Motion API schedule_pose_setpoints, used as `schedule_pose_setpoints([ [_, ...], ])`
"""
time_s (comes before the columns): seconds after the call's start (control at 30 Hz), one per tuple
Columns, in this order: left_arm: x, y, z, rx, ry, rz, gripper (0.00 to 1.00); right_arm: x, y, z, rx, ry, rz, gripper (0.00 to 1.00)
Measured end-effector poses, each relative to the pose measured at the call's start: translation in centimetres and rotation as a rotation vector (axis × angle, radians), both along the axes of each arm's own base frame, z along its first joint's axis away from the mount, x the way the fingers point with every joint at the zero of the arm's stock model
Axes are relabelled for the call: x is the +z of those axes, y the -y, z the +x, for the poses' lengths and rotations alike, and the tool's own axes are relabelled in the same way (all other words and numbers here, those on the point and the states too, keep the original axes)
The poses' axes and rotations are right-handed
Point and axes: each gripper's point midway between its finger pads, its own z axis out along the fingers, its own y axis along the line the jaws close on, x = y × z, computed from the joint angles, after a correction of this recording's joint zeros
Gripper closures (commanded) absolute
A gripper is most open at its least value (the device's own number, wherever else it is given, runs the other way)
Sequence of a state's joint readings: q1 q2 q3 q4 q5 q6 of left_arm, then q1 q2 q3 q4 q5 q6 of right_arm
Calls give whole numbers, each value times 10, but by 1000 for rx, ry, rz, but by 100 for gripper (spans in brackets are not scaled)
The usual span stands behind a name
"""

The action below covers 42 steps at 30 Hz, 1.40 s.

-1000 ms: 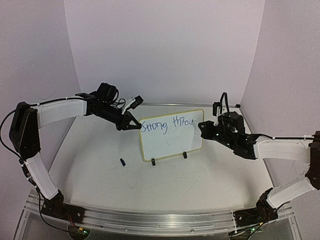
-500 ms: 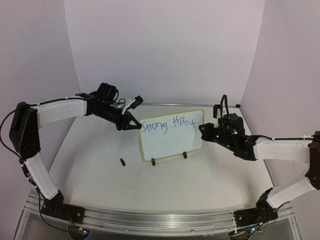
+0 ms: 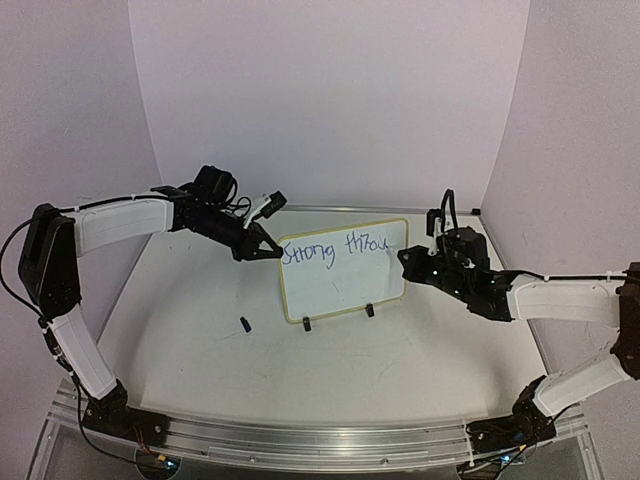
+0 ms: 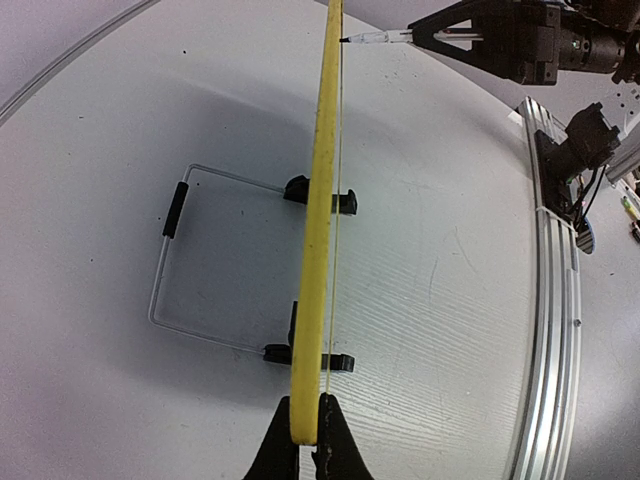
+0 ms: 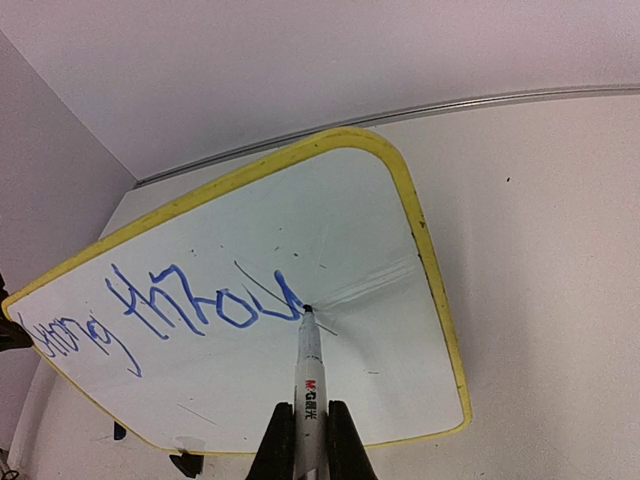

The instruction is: Write a sentence on the whiteboard

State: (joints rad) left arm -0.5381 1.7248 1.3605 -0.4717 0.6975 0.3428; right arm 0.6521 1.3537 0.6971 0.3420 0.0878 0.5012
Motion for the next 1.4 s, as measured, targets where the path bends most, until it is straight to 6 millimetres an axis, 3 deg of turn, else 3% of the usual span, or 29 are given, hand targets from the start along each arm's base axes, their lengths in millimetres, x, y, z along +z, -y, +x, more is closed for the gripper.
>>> schedule_pose_setpoints([
  [0.2,0,0,0,0,0,0,100,7,0,-4,19,12,6,100],
  [0.43,0,0,0,-1,1,0,100,40,5,-16,66,85,39,100],
  [0.93,0,0,0,0,1,0,100,26,13,-7,164,53,71,100],
  [1.4,0,0,0,0,1,0,100,13,18,3,134,32,58,100],
])
